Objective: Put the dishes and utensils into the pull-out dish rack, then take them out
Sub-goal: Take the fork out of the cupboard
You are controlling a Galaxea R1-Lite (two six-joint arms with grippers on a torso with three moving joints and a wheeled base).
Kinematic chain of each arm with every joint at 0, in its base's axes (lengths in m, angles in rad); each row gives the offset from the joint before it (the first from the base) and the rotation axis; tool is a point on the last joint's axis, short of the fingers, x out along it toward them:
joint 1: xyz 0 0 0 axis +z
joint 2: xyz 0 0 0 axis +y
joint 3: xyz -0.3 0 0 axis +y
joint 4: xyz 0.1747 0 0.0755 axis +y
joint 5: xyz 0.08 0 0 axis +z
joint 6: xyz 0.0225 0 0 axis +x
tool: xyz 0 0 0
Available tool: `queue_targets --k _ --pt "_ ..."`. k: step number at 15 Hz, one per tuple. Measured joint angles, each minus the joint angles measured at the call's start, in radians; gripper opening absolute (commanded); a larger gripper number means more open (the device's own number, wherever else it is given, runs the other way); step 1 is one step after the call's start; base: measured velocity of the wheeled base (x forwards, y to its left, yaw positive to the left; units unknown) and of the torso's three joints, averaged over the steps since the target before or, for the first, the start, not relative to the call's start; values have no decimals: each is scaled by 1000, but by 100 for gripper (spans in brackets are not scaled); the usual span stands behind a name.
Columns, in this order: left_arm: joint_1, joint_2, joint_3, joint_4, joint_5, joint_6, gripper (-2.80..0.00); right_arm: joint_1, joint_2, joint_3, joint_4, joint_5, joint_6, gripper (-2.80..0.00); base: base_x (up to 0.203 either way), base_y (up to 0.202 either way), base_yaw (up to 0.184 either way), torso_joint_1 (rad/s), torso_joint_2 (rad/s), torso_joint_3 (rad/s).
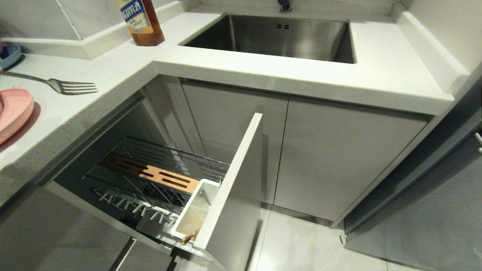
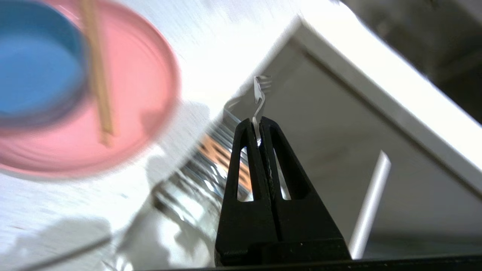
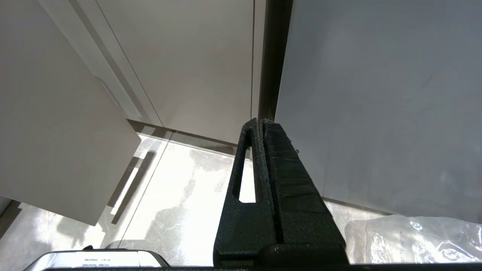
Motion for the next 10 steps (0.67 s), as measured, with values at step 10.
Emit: queue_targets --k 10 --pt "366 -8 293 -554 8 122 -280 0 0 0 0 0 0 -280 0 0 0 0 0 0"
